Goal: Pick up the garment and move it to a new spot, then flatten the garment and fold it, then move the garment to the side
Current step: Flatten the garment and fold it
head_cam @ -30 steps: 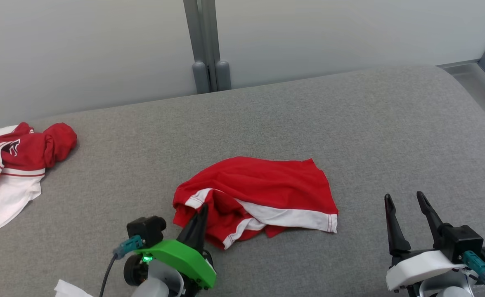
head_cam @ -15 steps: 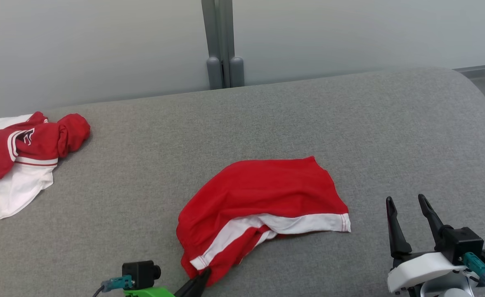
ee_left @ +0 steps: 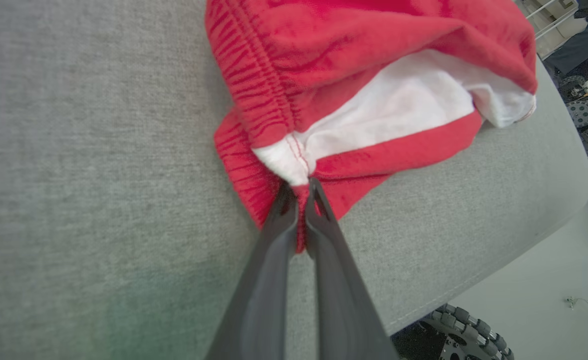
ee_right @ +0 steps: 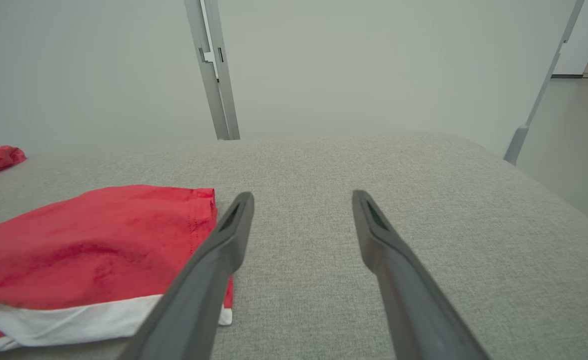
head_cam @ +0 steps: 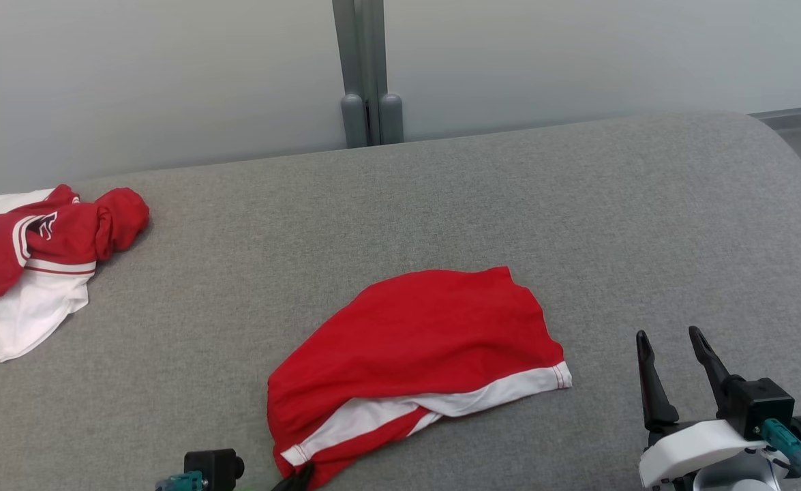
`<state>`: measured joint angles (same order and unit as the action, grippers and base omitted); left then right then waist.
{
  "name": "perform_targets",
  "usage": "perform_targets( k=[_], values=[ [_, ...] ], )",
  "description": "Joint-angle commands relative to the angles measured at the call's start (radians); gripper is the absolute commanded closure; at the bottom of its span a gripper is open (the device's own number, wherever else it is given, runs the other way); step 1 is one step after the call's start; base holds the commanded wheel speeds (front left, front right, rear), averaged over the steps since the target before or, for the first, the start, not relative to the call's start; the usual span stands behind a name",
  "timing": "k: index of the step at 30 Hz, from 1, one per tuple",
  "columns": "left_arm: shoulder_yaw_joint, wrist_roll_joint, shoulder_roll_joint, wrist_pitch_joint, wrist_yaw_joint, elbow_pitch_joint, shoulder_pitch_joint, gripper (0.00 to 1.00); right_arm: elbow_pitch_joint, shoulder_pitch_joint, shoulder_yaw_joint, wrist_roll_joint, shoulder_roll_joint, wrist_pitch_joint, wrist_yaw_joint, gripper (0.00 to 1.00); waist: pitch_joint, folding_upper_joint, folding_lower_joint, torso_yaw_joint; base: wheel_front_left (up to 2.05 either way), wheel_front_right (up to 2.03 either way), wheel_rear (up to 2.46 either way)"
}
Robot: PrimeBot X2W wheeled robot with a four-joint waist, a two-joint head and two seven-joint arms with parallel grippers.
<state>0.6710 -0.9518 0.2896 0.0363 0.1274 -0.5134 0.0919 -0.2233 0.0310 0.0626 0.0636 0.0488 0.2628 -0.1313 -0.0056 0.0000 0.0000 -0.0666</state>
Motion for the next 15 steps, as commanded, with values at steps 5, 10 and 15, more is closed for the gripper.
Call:
perform_targets(
  k=[5,10,15],
  values=[
    [-0.004,0.034,-0.008,0.066,-0.011,-0.029,0.020,0.00,-0.008,0.009,0.006,0.008,0.003,0.003,0.001,0.00,-0.014,0.0000,0.0000,0.019,0.00,0.00,0.00],
    [-0.008,0.053,0.008,0.104,-0.021,-0.010,0.000,0.00,-0.011,0.023,0.007,0.016,0.003,0.003,0.001,0.00,-0.028,0.0000,0.0000,0.047,0.00,0.00,0.00],
    [-0.022,0.087,0.034,0.160,-0.074,0.048,-0.013,0.00,-0.011,0.023,0.003,0.016,0.003,0.003,0.001,0.00,-0.041,0.0000,0.0000,0.071,0.00,0.00,0.00]
  ],
)
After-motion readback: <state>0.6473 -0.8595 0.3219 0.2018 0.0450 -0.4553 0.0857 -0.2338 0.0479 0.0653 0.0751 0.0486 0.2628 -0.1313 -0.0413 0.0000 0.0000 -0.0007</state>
